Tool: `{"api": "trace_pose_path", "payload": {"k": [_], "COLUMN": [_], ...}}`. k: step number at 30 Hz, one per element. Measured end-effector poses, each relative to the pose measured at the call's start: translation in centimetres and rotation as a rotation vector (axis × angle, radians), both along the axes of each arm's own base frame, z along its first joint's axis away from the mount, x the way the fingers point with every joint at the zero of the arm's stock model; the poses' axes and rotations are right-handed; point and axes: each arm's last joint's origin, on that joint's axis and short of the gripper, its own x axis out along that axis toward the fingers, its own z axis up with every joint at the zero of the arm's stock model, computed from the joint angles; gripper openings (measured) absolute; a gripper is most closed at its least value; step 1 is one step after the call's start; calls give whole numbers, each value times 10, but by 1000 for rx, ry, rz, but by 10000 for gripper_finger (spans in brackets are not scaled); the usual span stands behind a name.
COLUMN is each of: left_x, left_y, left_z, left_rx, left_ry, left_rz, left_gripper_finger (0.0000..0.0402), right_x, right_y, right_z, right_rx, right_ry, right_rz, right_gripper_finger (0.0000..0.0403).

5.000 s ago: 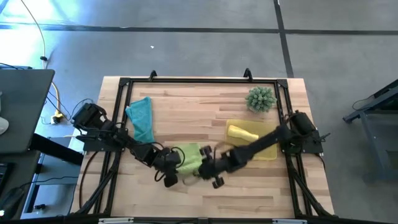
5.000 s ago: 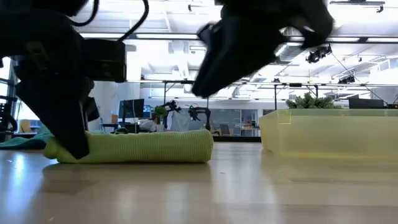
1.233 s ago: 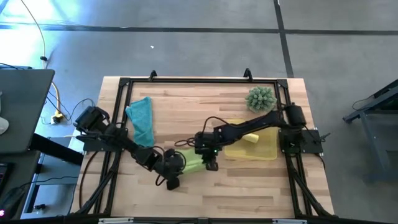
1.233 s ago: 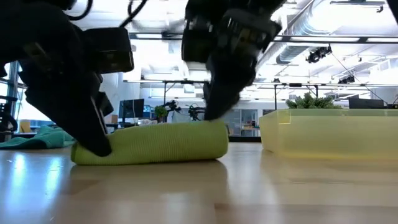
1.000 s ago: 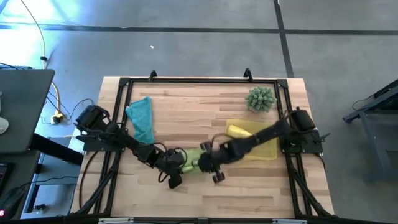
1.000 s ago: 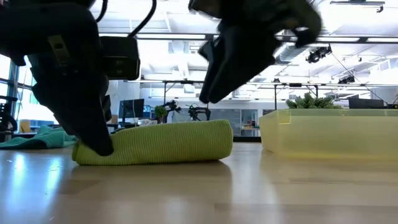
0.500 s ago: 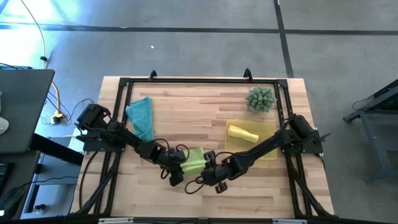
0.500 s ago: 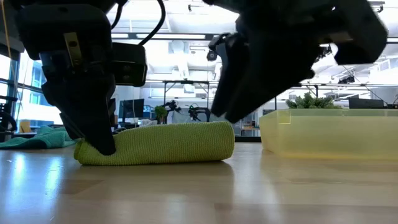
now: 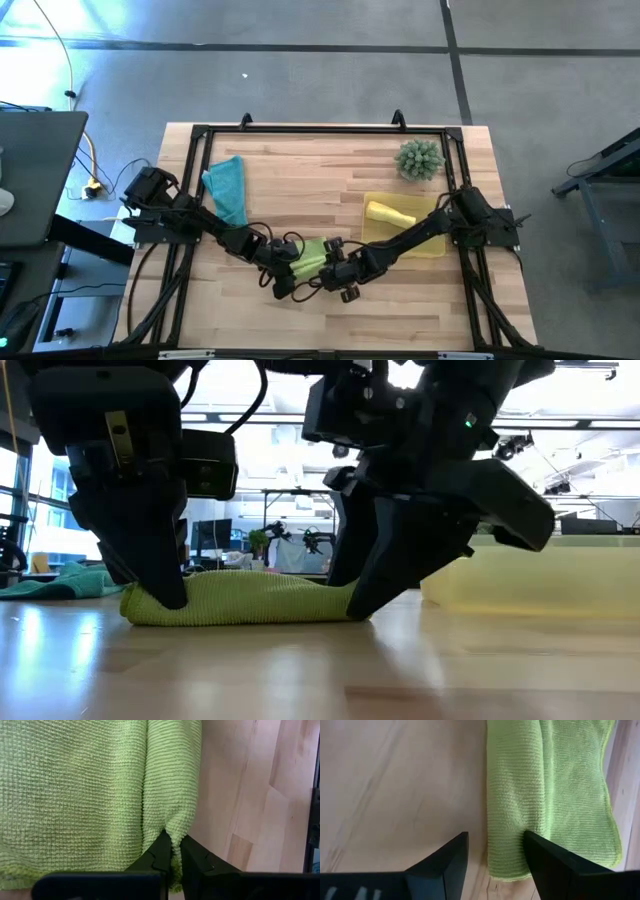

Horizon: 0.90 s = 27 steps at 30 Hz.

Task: Roll microfiber towels into tight, uniform cylinder then place into a basket
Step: Roll the green microfiber towel

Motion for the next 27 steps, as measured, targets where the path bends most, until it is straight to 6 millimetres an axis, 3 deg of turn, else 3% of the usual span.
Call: {"api": "trace_pose_path", "payload": {"k": [9, 13, 20, 27], "left_x": [1, 1, -1, -13], "left_y": [-1, -1, 0, 11], "left_z": [1, 5, 10, 29], "left_rx": [-19, -32, -17, 21], "left_ry": [-16, -31, -38, -2], "left_rz": [-25, -24, -70, -153], "left_gripper_finger": [22, 35, 66, 92], "right_x": [6, 9, 9, 12], "right_y": [-16, -23, -24, -32], "right_z": [-2, -6, -16, -17], "right_rx": [10, 43, 73, 260], "right_ry": [9, 32, 82, 148], "right_rz": [-62, -88, -98, -93], "right_gripper_finger": [173, 129, 18, 8]}}
